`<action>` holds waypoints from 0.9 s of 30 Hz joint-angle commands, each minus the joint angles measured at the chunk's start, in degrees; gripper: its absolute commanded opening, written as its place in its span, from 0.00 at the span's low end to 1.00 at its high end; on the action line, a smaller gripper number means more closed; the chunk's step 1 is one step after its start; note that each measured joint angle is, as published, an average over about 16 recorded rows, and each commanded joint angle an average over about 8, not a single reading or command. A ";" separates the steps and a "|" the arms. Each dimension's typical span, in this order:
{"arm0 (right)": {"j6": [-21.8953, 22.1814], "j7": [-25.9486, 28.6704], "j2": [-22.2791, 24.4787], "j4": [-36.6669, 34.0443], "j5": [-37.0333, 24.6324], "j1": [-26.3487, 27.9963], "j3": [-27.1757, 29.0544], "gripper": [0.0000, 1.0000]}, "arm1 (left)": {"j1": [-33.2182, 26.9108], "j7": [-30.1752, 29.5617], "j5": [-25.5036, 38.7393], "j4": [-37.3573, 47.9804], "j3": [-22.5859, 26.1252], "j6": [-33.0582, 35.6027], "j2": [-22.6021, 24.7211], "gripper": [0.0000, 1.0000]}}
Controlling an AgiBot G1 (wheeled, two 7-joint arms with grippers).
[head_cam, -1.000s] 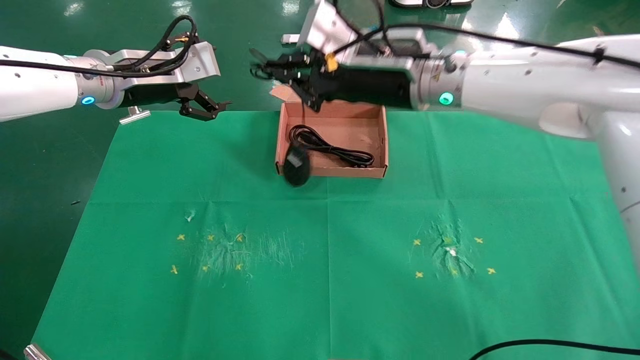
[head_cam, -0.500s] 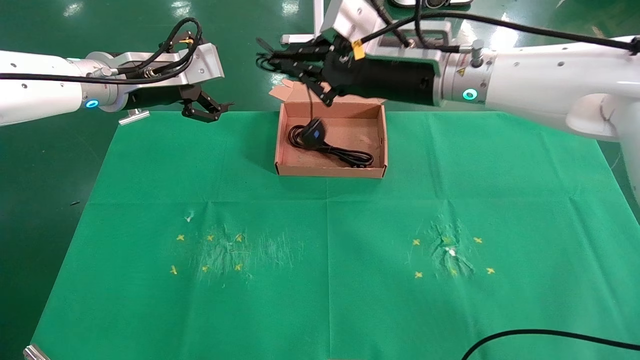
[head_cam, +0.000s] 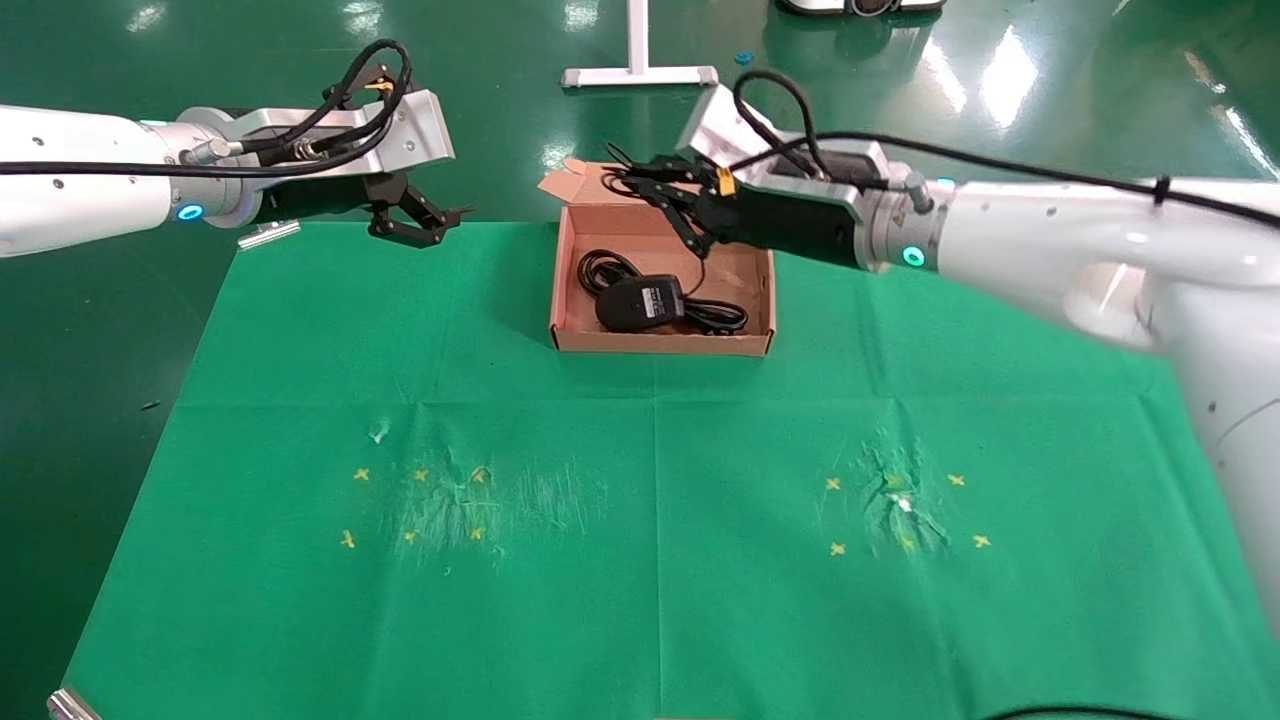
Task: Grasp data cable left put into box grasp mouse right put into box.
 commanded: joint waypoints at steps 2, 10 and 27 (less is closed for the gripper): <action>1.39 -1.40 -0.22 -1.46 0.27 -0.80 0.37 0.99 | 0.00 -0.44 0.26 -0.36 0.15 -0.13 -0.14 1.00; 1.29 -1.30 -0.22 -1.43 0.46 -0.90 0.44 1.00 | -0.01 -0.45 0.32 -0.36 0.19 -0.19 -0.15 1.00; -0.94 1.26 2.30 2.44 2.71 -2.50 0.79 1.00 | -0.01 -0.25 0.20 -0.17 0.10 -0.15 -0.07 1.00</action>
